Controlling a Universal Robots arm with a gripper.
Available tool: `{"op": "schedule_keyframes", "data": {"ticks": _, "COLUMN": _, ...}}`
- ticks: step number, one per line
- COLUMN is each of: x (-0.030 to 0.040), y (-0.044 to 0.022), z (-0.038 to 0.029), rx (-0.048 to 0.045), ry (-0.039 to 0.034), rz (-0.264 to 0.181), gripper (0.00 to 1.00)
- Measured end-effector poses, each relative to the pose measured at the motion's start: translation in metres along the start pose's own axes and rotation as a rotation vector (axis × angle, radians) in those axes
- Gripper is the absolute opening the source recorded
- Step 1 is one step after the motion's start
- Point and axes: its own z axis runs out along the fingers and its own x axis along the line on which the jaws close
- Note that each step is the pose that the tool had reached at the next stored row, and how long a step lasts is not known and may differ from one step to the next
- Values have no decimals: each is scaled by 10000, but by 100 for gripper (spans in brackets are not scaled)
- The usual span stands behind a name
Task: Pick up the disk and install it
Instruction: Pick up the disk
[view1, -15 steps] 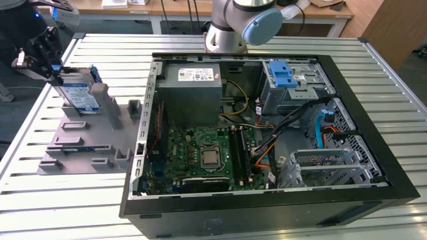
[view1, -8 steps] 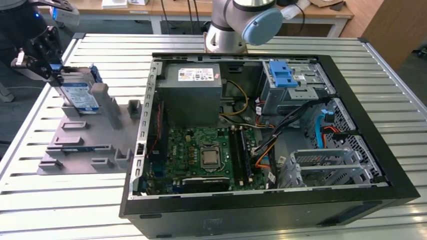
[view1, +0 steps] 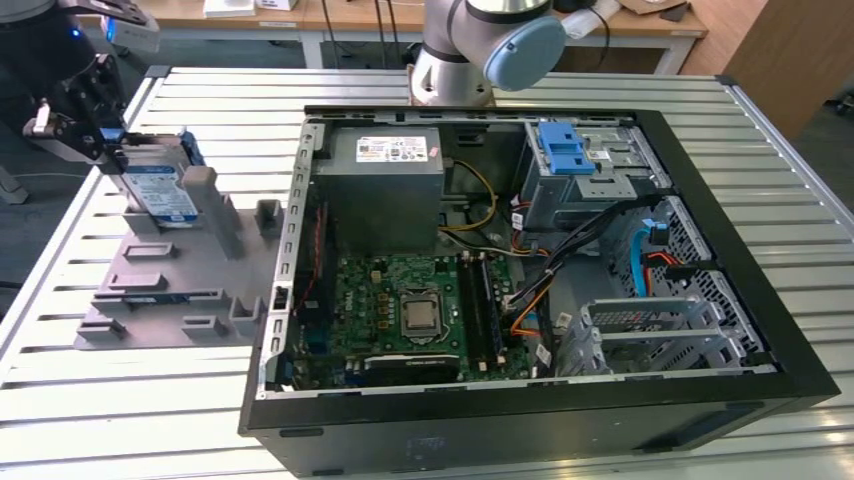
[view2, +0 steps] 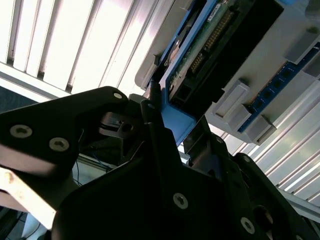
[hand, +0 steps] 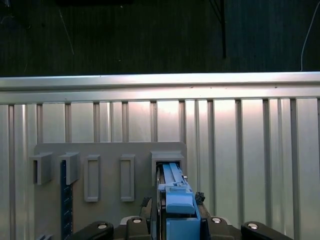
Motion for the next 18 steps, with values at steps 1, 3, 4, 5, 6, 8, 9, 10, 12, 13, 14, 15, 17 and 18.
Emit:
{"op": "schedule_keyframes", "data": {"ticks": 1, "x": 0, "y": 0, "z": 1, "rx": 2, "ry": -1, "rz": 0, "gripper": 43}}
{"op": "schedule_keyframes", "data": {"ticks": 3, "x": 0, "y": 0, "z": 1, "rx": 2, "ry": 0, "rz": 0, "gripper": 43}}
{"op": "schedule_keyframes", "data": {"ticks": 4, "x": 0, "y": 0, "z": 1, "rx": 2, "ry": -1, "rz": 0, "gripper": 36}}
{"op": "schedule_keyframes", "data": {"ticks": 5, "x": 0, "y": 0, "z": 1, "rx": 2, "ry": -1, "rz": 0, "gripper": 36}}
{"op": "schedule_keyframes", "data": {"ticks": 6, "x": 0, "y": 0, "z": 1, "rx": 2, "ry": -1, "rz": 0, "gripper": 36}}
{"op": "schedule_keyframes", "data": {"ticks": 8, "x": 0, "y": 0, "z": 2, "rx": 3, "ry": -1, "rz": 0, "gripper": 36}}
{"op": "schedule_keyframes", "data": {"ticks": 9, "x": 0, "y": 0, "z": 2, "rx": 3, "ry": -1, "rz": -2, "gripper": 36}}
{"op": "schedule_keyframes", "data": {"ticks": 10, "x": 0, "y": 0, "z": 2, "rx": 2, "ry": -1, "rz": -46, "gripper": 36}}
{"op": "schedule_keyframes", "data": {"ticks": 12, "x": 0, "y": 0, "z": 2, "rx": -2, "ry": 0, "rz": -221, "gripper": 36}}
{"op": "schedule_keyframes", "data": {"ticks": 13, "x": 0, "y": 0, "z": 2, "rx": -3, "ry": 0, "rz": -277, "gripper": 36}}
{"op": "schedule_keyframes", "data": {"ticks": 14, "x": 0, "y": 0, "z": 2, "rx": -3, "ry": 0, "rz": -285, "gripper": 36}}
{"op": "schedule_keyframes", "data": {"ticks": 15, "x": 0, "y": 0, "z": 2, "rx": -4, "ry": 0, "rz": -285, "gripper": 36}}
{"op": "schedule_keyframes", "data": {"ticks": 17, "x": 0, "y": 0, "z": 2, "rx": -4, "ry": 0, "rz": -286, "gripper": 36}}
{"op": "schedule_keyframes", "data": {"ticks": 18, "x": 0, "y": 0, "z": 2, "rx": -4, "ry": 0, "rz": -287, "gripper": 36}}
